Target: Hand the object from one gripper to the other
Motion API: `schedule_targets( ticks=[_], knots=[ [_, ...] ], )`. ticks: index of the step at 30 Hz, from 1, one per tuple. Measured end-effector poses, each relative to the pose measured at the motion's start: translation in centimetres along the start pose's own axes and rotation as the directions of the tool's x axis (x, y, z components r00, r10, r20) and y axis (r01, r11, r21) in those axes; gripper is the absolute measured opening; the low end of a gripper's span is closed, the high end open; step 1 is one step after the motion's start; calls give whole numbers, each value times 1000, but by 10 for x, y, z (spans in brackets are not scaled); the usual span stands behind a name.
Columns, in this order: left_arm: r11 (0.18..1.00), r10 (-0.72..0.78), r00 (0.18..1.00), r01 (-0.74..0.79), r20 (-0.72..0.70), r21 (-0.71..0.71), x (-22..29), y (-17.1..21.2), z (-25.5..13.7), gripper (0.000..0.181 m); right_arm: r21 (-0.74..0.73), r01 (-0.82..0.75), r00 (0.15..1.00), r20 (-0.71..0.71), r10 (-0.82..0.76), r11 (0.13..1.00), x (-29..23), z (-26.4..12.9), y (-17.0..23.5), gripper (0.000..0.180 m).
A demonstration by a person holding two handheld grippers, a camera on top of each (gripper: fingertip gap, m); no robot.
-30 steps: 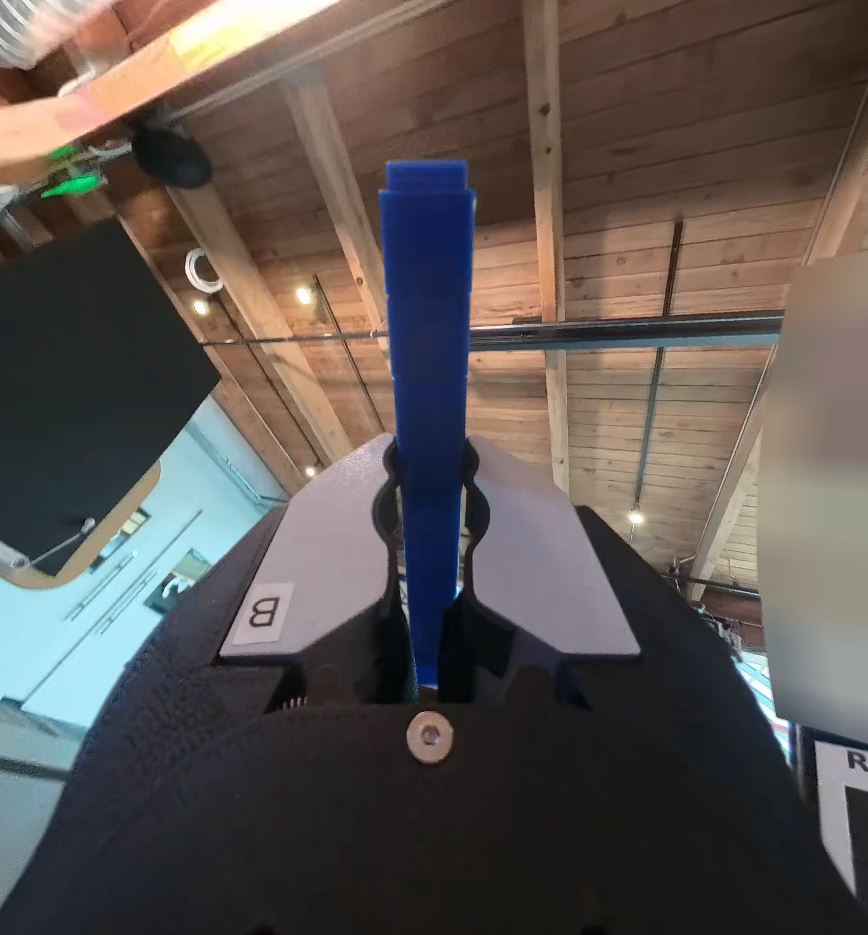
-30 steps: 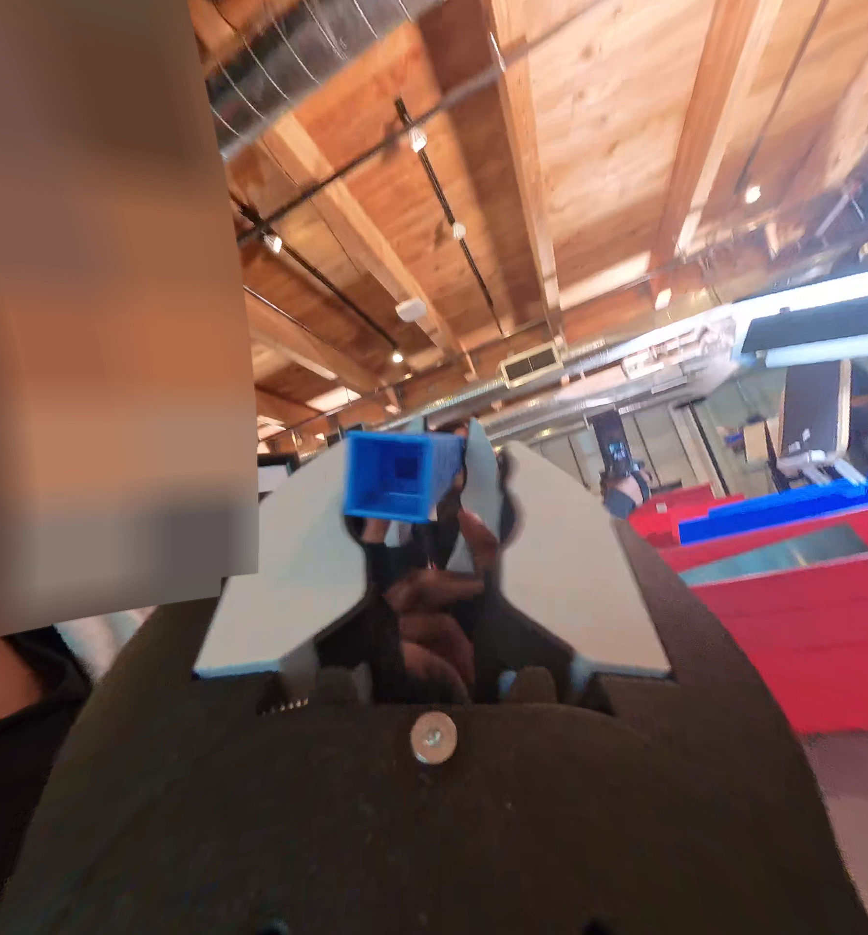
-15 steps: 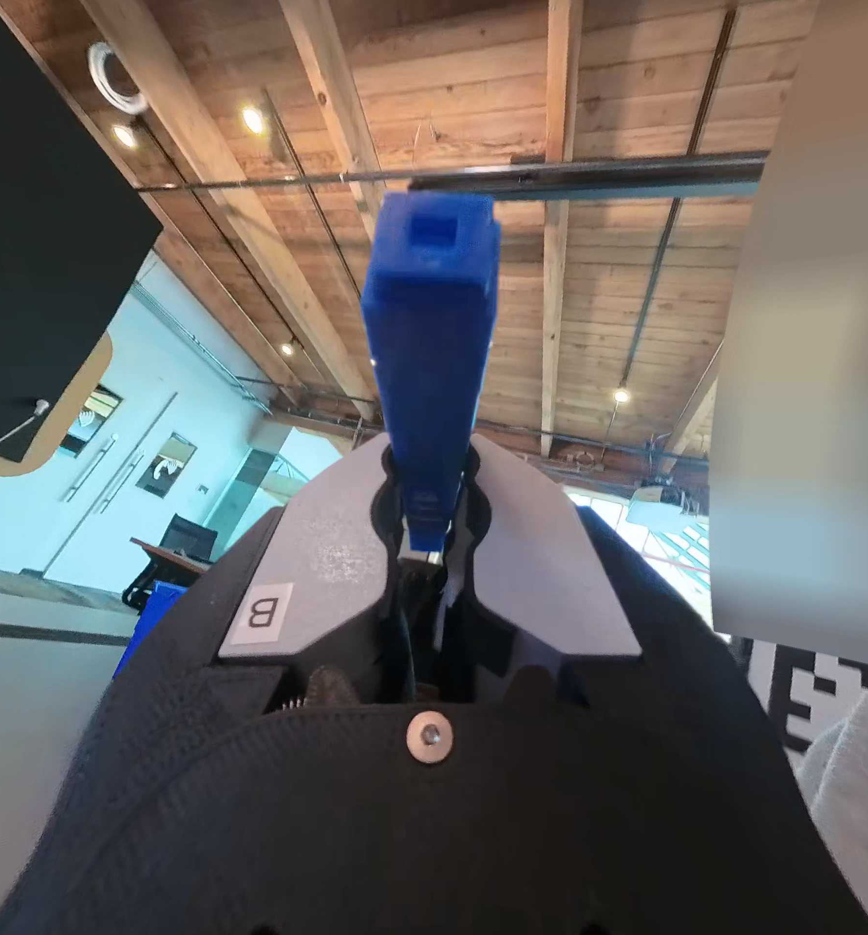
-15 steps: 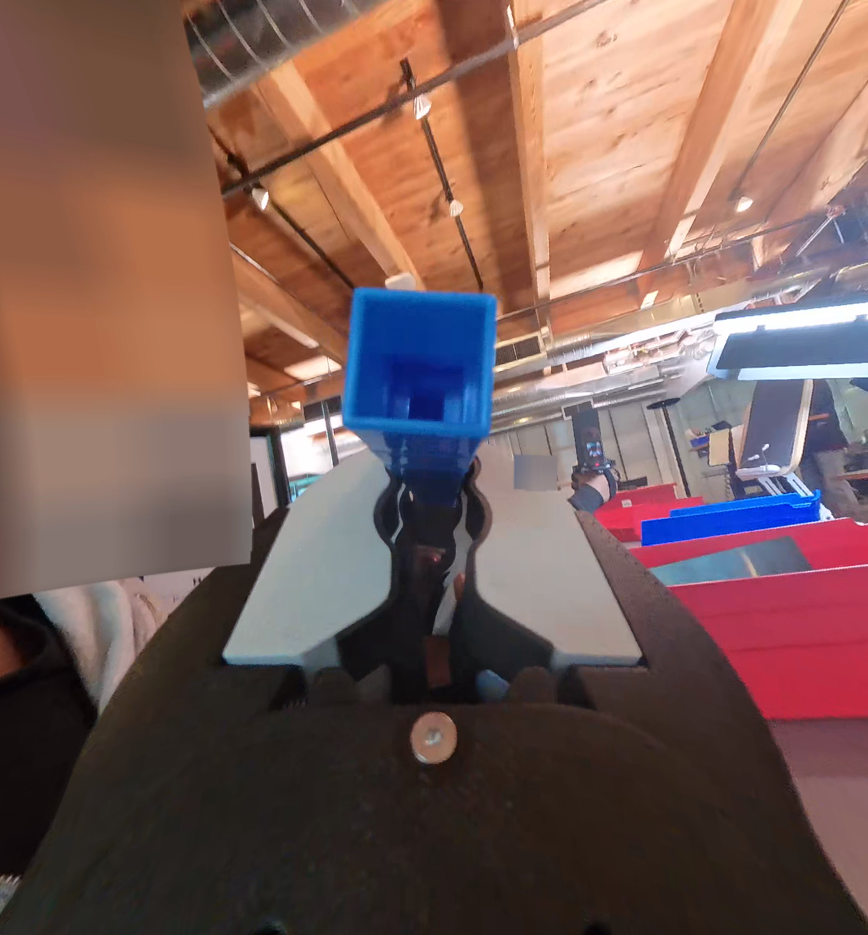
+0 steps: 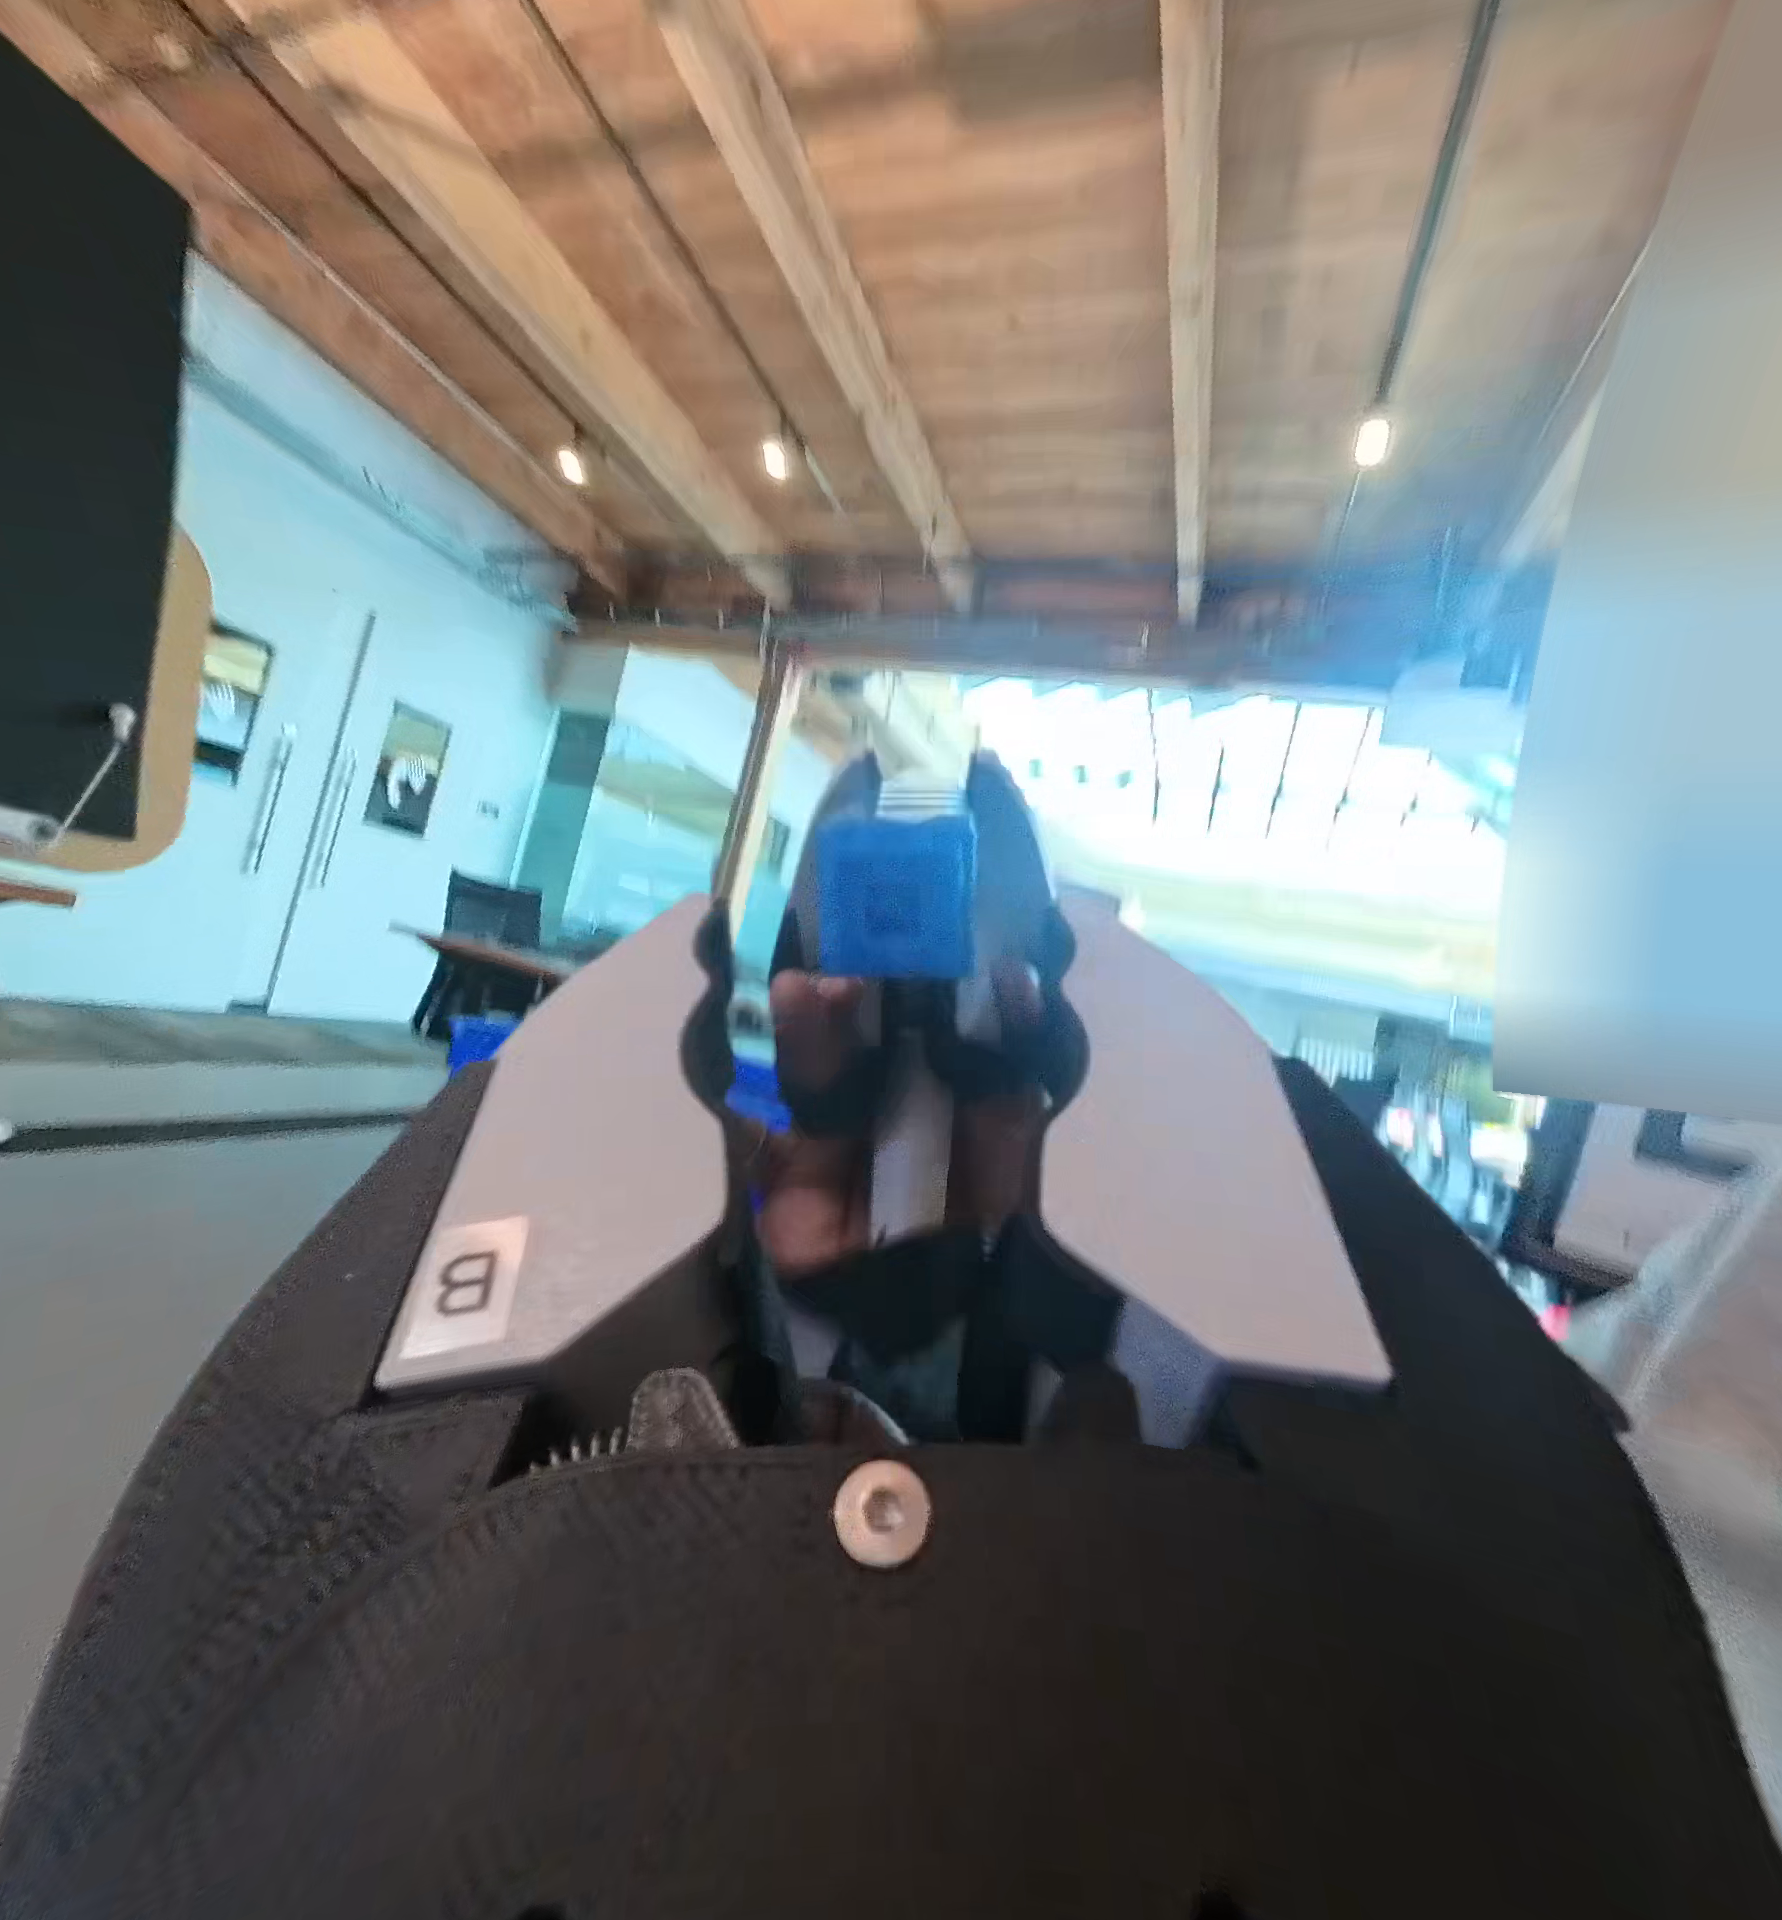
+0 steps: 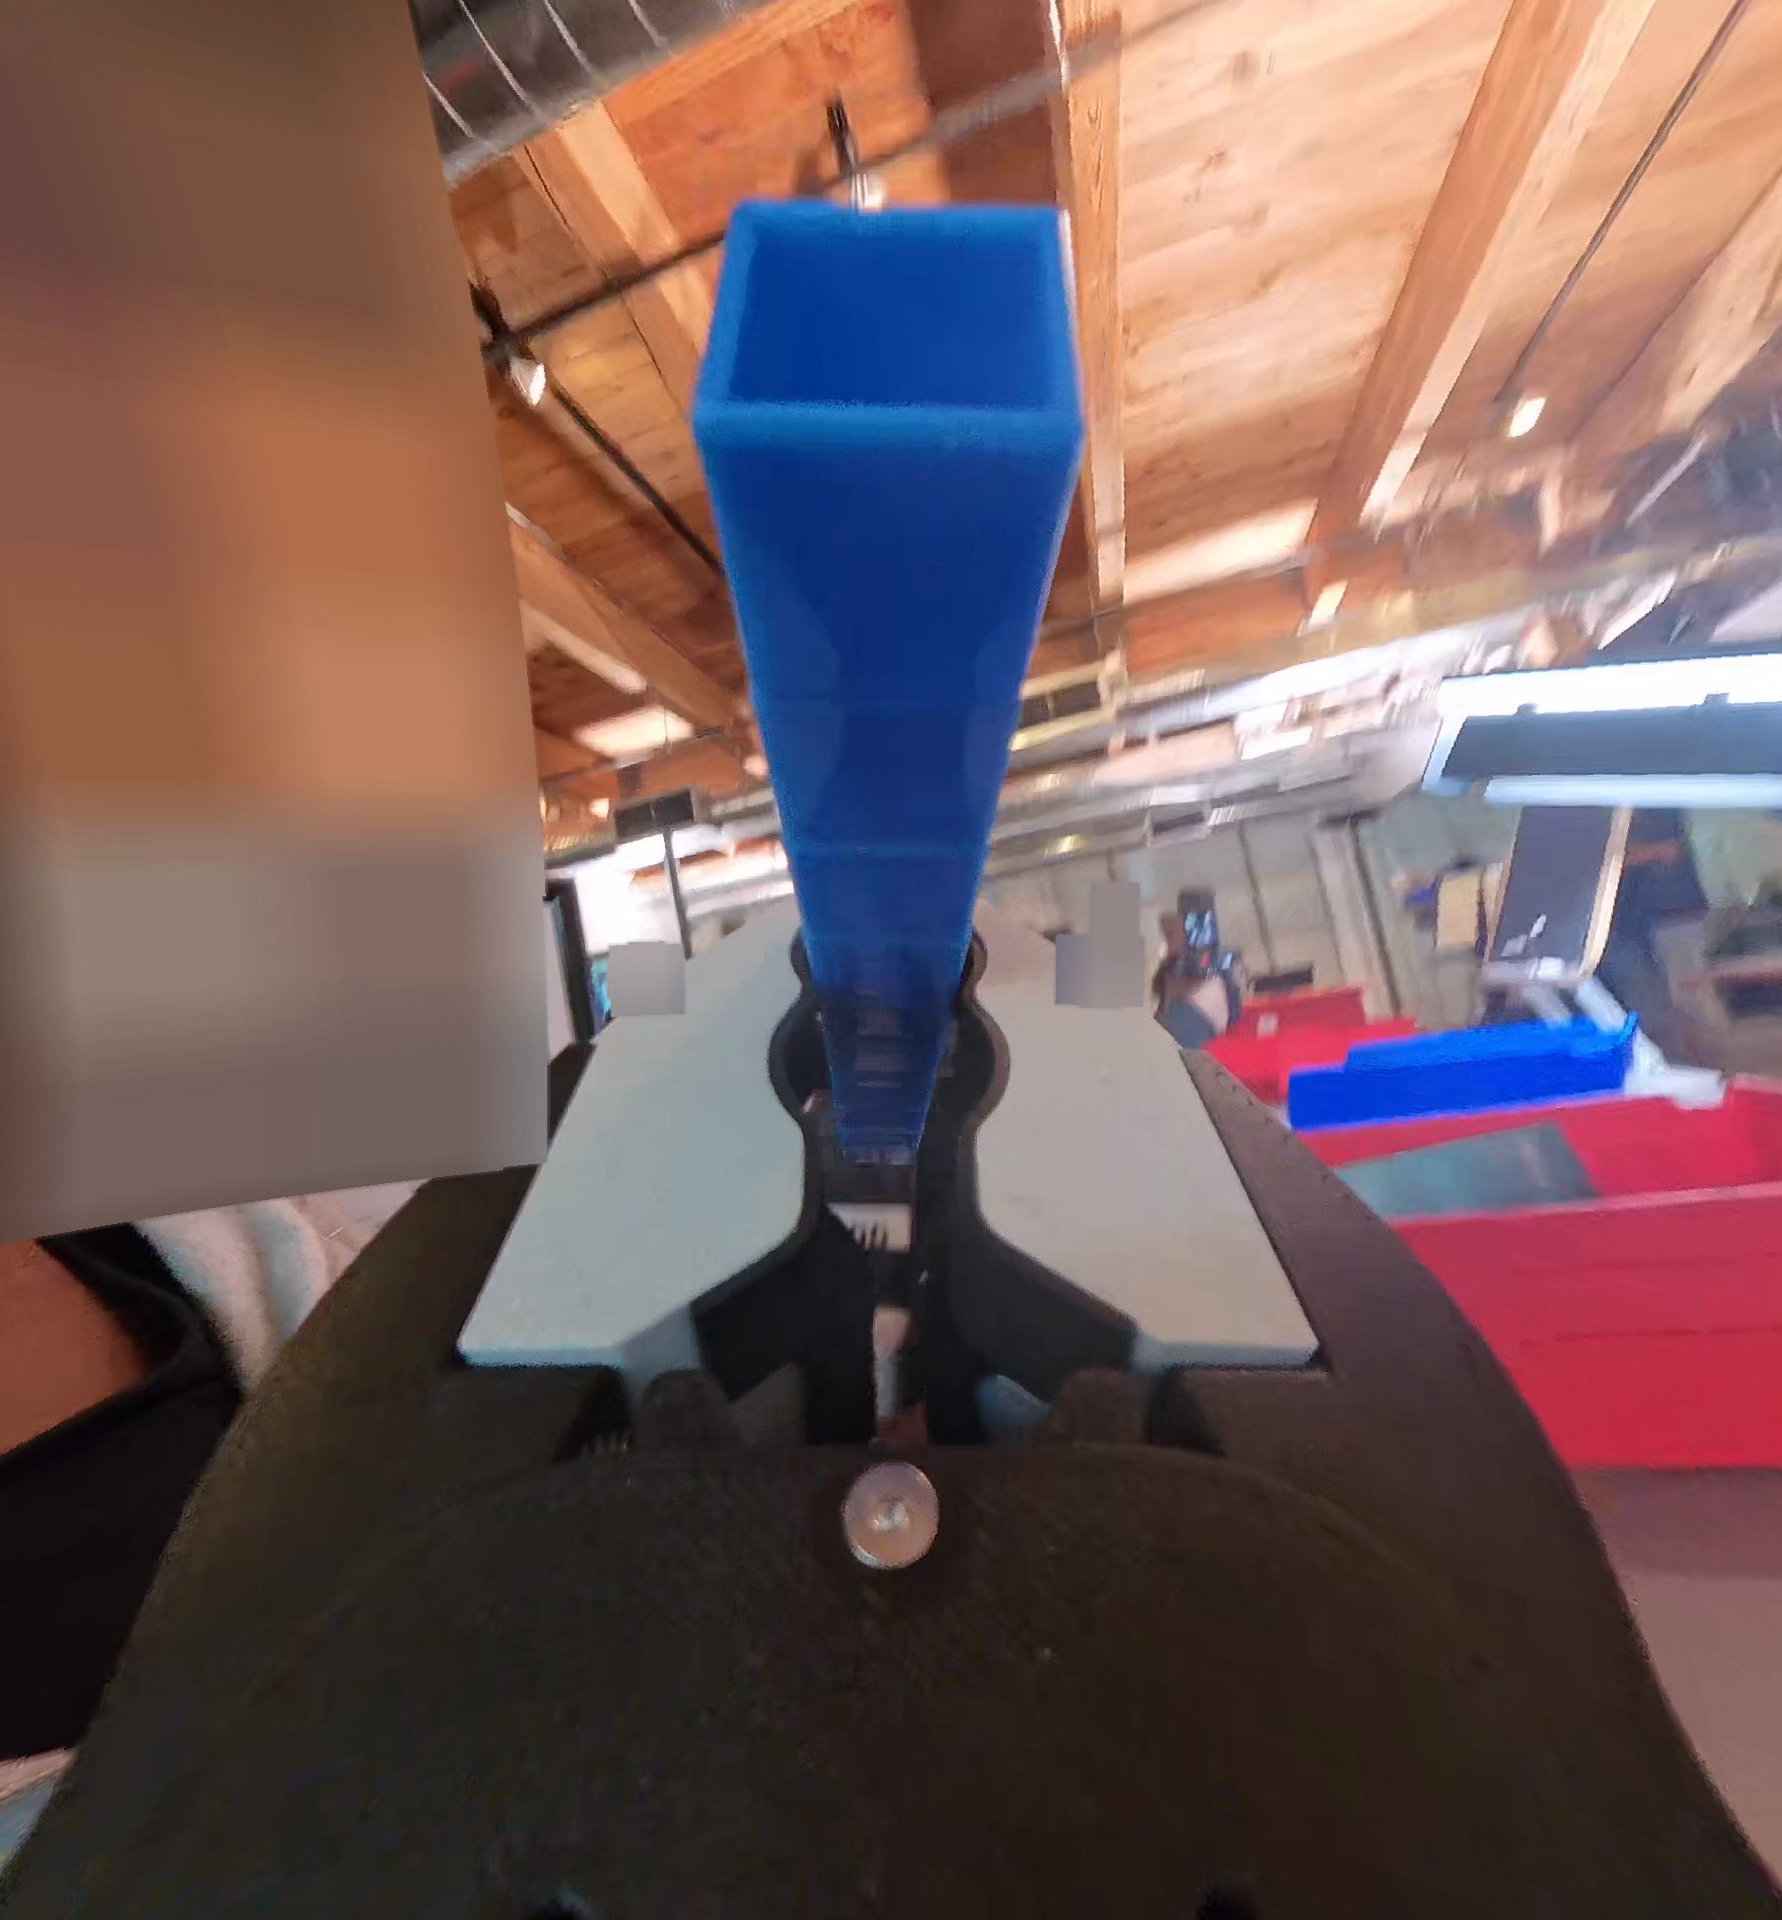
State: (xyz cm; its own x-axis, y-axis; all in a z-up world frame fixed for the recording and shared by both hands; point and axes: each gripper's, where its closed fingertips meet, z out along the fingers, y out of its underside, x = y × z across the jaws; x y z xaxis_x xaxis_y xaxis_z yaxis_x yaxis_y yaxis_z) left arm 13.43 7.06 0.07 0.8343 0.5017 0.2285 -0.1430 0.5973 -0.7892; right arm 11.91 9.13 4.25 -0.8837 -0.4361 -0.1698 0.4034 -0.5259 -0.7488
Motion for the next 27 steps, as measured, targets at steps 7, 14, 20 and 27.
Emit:
schedule_targets(
  ticks=[7, 14, 20, 27],
  knots=[
    [850, 34, 998, -58, -54, -524, 5, 17, -33, 63, -537, -2, 1000, 20, 14, 843, -3, -11, 52, 22],
    [829, 45, 995, -85, -86, -552, 10, 48, -19, 22, -575, 16, 998, 55, 18, 818, -10, -8, 71, 22],
    [925, -43, 998, 20, -53, -379, 8, 38, -14, 22, -504, 64, 998, 34, -55, 862, -3, -3, 64, 23],
    [909, -63, 996, 30, -66, -415, 9, 50, -21, 22, -435, 59, 998, 23, -55, 899, -2, -1, 51, 26]
  ],
)
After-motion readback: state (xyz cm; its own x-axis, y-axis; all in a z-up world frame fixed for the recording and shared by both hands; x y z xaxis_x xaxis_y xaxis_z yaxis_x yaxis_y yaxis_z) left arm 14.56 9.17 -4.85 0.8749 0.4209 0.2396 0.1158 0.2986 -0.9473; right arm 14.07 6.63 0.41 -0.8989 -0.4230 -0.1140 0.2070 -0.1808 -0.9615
